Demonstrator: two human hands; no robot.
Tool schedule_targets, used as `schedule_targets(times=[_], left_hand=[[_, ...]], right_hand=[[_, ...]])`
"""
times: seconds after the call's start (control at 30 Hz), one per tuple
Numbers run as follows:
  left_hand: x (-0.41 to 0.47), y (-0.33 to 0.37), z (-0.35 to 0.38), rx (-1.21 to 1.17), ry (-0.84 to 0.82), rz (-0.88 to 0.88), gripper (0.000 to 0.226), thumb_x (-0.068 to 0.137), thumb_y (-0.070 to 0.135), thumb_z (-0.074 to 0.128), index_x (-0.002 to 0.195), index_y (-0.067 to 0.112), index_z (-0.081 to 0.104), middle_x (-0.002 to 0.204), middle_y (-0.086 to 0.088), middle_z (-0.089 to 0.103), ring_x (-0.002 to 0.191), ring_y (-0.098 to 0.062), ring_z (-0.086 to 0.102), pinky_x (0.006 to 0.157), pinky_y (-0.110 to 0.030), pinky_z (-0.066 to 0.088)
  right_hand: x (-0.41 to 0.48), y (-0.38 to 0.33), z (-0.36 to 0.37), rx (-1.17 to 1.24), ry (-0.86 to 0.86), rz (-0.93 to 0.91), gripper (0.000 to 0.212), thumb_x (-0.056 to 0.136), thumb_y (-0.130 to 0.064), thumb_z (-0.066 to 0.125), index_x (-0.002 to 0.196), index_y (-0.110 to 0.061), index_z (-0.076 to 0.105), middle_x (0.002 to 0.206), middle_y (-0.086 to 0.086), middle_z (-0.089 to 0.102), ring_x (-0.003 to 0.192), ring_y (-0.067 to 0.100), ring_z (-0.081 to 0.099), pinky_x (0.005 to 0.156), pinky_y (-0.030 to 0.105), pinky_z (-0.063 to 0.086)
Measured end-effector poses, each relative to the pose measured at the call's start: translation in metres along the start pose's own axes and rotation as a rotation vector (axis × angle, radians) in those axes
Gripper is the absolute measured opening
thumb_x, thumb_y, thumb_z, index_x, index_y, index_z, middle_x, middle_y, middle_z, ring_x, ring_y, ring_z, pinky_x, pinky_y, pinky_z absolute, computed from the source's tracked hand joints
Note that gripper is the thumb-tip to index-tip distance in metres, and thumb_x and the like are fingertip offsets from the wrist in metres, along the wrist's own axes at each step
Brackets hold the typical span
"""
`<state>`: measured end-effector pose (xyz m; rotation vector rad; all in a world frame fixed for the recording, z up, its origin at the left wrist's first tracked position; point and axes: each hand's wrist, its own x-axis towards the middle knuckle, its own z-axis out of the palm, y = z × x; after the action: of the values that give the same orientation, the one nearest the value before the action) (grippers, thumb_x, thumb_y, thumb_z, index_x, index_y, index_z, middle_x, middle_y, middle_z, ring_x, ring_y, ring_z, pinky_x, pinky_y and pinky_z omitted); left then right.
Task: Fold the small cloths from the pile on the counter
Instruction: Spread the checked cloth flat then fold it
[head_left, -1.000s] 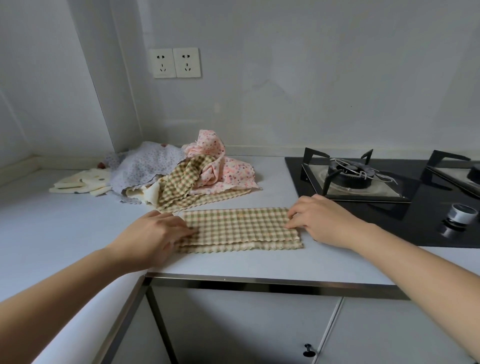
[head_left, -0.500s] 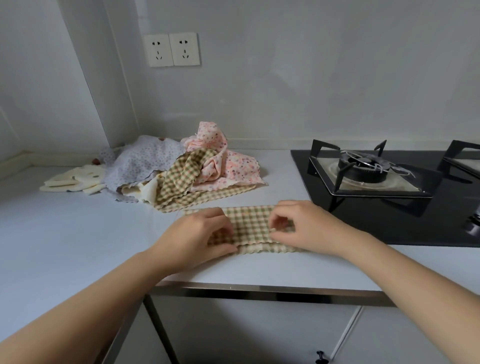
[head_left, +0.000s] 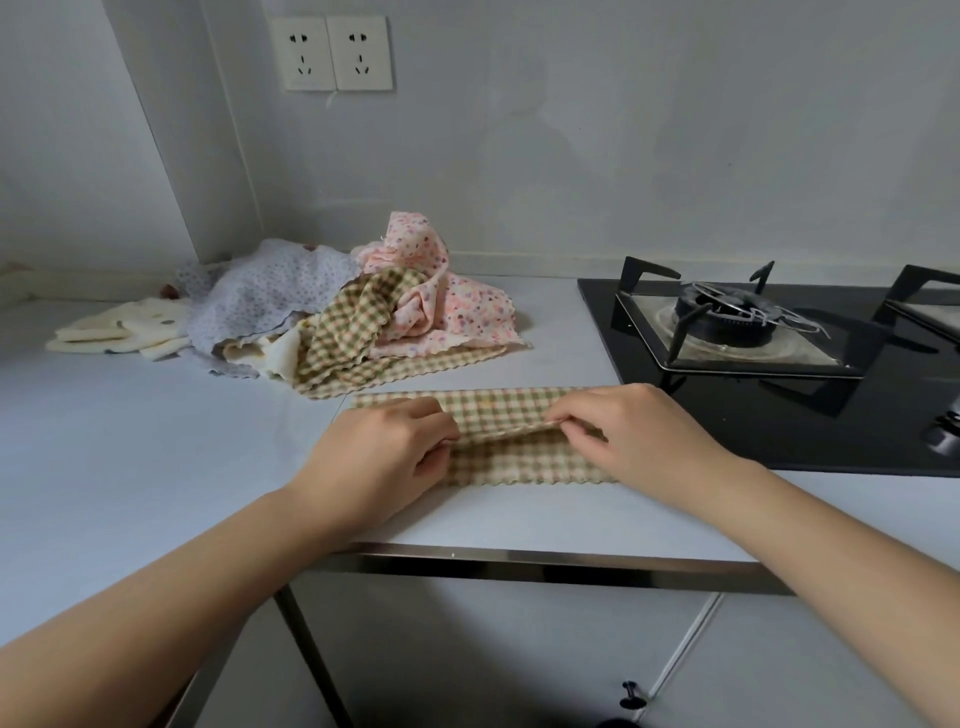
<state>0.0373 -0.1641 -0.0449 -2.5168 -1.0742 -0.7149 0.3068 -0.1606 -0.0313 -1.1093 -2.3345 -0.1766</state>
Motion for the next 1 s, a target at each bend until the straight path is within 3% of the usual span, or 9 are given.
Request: schedule_targets(times=[0.1, 0.33, 0.53, 0.7, 0.77, 0.8, 0.87, 0.93, 1.0], left_hand=[[-0.002, -0.001, -0.009, 0.043, 0.024, 0.030, 0.020, 0.083, 0.022, 0.050, 0.089, 0.021, 0.069, 0.082, 0.007, 0.066, 0.071, -0.019, 0.063, 0.046, -0.032, 0.048], [-0.029, -0.015, -0.019, 0.139, -0.141, 0.063, 0.021, 0.087, 0.023, 0.047, 0.092, 0.021, 0.067, 0.079, 0.005, 0.069, 0.067, -0.021, 0.066, 0.044, -0.035, 0.049], [-0.036, -0.021, -0.034, 0.142, -0.136, 0.149, 0.018, 0.083, 0.016, 0.053, 0.089, 0.015, 0.070, 0.082, 0.001, 0.071, 0.066, -0.023, 0.068, 0.047, -0.035, 0.053], [-0.044, -0.024, -0.039, 0.121, -0.254, 0.072, 0.025, 0.085, 0.025, 0.045, 0.087, 0.019, 0.068, 0.078, 0.003, 0.070, 0.059, -0.022, 0.065, 0.045, -0.034, 0.051], [-0.039, -0.021, -0.042, 0.097, -0.162, 0.002, 0.031, 0.083, 0.026, 0.040, 0.090, 0.019, 0.068, 0.075, 0.002, 0.070, 0.058, -0.022, 0.064, 0.045, -0.032, 0.050], [-0.032, -0.017, -0.041, 0.080, -0.103, -0.039, 0.037, 0.083, 0.026, 0.037, 0.098, 0.016, 0.069, 0.085, -0.002, 0.072, 0.067, -0.023, 0.068, 0.050, -0.032, 0.054], [-0.011, -0.007, -0.030, 0.032, -0.074, -0.145, 0.052, 0.088, 0.030, 0.029, 0.123, 0.011, 0.063, 0.124, -0.009, 0.065, 0.109, -0.024, 0.065, 0.088, -0.035, 0.054], [0.010, 0.001, -0.011, -0.076, -0.198, -0.233, 0.061, 0.094, 0.036, 0.022, 0.145, 0.009, 0.041, 0.153, -0.008, 0.036, 0.142, -0.019, 0.032, 0.116, -0.028, 0.021], [0.023, 0.004, 0.007, -0.112, -0.381, -0.273, 0.061, 0.099, 0.041, 0.016, 0.154, 0.014, 0.016, 0.161, -0.002, 0.009, 0.149, -0.014, 0.004, 0.120, -0.028, 0.003]], right_hand=[[-0.005, -0.003, -0.007, -0.005, 0.004, -0.026, 0.020, 0.084, -0.014, 0.058, 0.095, -0.016, 0.076, 0.076, -0.006, 0.074, 0.058, 0.011, 0.065, 0.058, 0.027, 0.056], [-0.024, -0.006, -0.006, -0.032, -0.078, -0.053, 0.024, 0.083, -0.018, 0.058, 0.099, -0.021, 0.076, 0.086, -0.005, 0.076, 0.072, 0.016, 0.073, 0.060, 0.036, 0.060], [-0.030, -0.005, -0.004, -0.053, -0.124, -0.084, 0.034, 0.086, -0.028, 0.044, 0.098, -0.024, 0.076, 0.096, -0.007, 0.076, 0.082, 0.016, 0.074, 0.058, 0.037, 0.060], [-0.031, -0.010, -0.015, 0.002, -0.236, 0.030, 0.037, 0.087, -0.026, 0.044, 0.106, -0.026, 0.076, 0.115, -0.013, 0.070, 0.110, -0.002, 0.061, 0.091, 0.022, 0.053], [-0.023, -0.012, -0.024, 0.061, -0.263, 0.081, 0.029, 0.094, -0.019, 0.050, 0.110, -0.018, 0.075, 0.120, -0.009, 0.069, 0.113, 0.003, 0.060, 0.097, 0.015, 0.044], [-0.016, -0.014, -0.024, 0.079, -0.242, 0.098, 0.030, 0.097, -0.016, 0.049, 0.117, -0.015, 0.071, 0.127, -0.005, 0.066, 0.118, 0.007, 0.058, 0.102, 0.014, 0.038], [0.003, -0.019, -0.013, 0.100, -0.236, 0.161, 0.038, 0.103, -0.017, 0.040, 0.138, -0.011, 0.053, 0.147, 0.002, 0.047, 0.138, 0.012, 0.040, 0.113, 0.015, 0.020], [0.022, -0.028, 0.009, 0.110, -0.366, 0.263, 0.049, 0.106, -0.024, 0.029, 0.153, -0.010, 0.025, 0.162, 0.004, 0.016, 0.150, 0.014, 0.012, 0.120, 0.023, 0.006], [0.031, -0.033, 0.032, 0.051, -0.526, 0.351, 0.057, 0.106, -0.034, 0.021, 0.156, -0.013, 0.003, 0.163, 0.006, -0.007, 0.150, 0.018, -0.008, 0.122, 0.034, -0.003]])
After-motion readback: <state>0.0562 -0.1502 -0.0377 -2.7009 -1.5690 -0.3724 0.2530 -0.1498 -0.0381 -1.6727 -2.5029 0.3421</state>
